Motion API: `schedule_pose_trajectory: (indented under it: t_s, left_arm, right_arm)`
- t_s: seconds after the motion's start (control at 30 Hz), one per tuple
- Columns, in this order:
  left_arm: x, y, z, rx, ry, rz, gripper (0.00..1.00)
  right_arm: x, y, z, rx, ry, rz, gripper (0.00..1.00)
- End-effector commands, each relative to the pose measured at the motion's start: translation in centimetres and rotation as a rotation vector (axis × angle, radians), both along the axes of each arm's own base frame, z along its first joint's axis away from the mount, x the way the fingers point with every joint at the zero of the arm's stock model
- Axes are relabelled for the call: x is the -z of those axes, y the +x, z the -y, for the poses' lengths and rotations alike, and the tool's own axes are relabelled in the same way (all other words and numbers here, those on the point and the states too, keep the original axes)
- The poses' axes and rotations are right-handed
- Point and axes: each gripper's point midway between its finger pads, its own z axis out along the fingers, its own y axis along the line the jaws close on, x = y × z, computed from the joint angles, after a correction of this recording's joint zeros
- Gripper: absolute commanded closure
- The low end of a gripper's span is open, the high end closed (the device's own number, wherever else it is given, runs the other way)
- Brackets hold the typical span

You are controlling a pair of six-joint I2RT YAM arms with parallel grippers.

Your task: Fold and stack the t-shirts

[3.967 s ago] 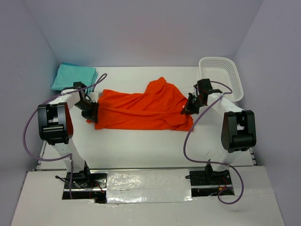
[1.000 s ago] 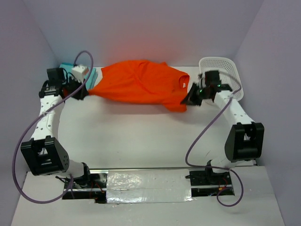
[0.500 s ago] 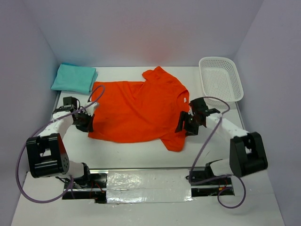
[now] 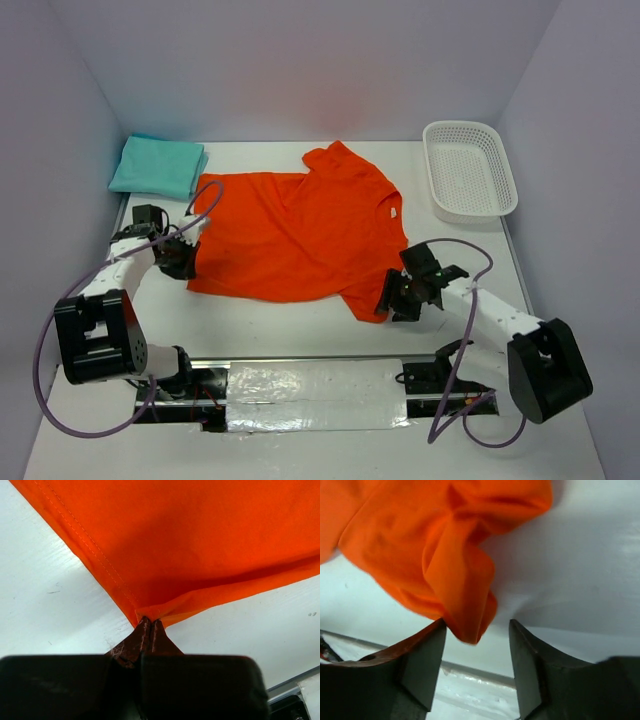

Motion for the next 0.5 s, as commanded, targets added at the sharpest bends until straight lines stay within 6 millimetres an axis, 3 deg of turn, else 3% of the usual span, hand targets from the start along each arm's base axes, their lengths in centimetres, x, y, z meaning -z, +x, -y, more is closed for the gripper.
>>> schedule_pose_trajectory:
  t_s: [0.0, 0.1, 0.23, 0.3, 0.33, 0.37, 0.4, 0.43, 0.47]
  left_arm:
    - [-1.0, 0.3, -0.3, -0.006, 0.010, 0.031, 1.00]
    - [-1.4, 0.4, -0.4, -0.002, 0.017, 0.041, 1.00]
    - [-2.5, 1.0, -0.6, -0.018, 0.020, 0.078, 1.00]
    - [-3.8, 2.9, -0.8, -0.022, 0.014, 0.135, 1.00]
    - [-5.4, 5.3, -1.3, -0.034, 0.017, 0.183, 1.00]
    - [-6.9, 7.1, -1.4, -0.068, -0.003, 0.217, 1.00]
    - [-8.3, 9.0, -1.1, -0.071, -0.035, 0.246, 1.00]
    - [-12.0, 13.5, -1.6, -0.079, -0.052, 0.315, 1.00]
    - [-14.7, 15.9, -1.7, -0.114, -0.087, 0.353, 1.00]
  right_arm:
    - [0.0, 2.8, -1.6, 0.030, 0.028, 0.058, 0.41]
    - [0.9, 3.0, -2.4, 0.016, 0.056, 0.038, 0.54]
    - [1.0, 3.7, -2.2, 0.028, 0.042, 0.052, 1.00]
    - [-1.3, 6.4, -2.5, 0.026, 0.050, 0.120, 1.00]
    - [-2.3, 7.5, -2.1, 0.000, 0.031, 0.138, 1.00]
    - [-5.8, 12.0, -2.1, 0.023, 0.055, 0.215, 1.00]
    - [-7.8, 14.3, -1.7, 0.026, 0.061, 0.251, 1.00]
    - [-12.7, 19.3, -1.2, 0.020, 0.084, 0.325, 1.00]
    - [-15.6, 22.0, -0.8, 0.019, 0.091, 0.371, 1.00]
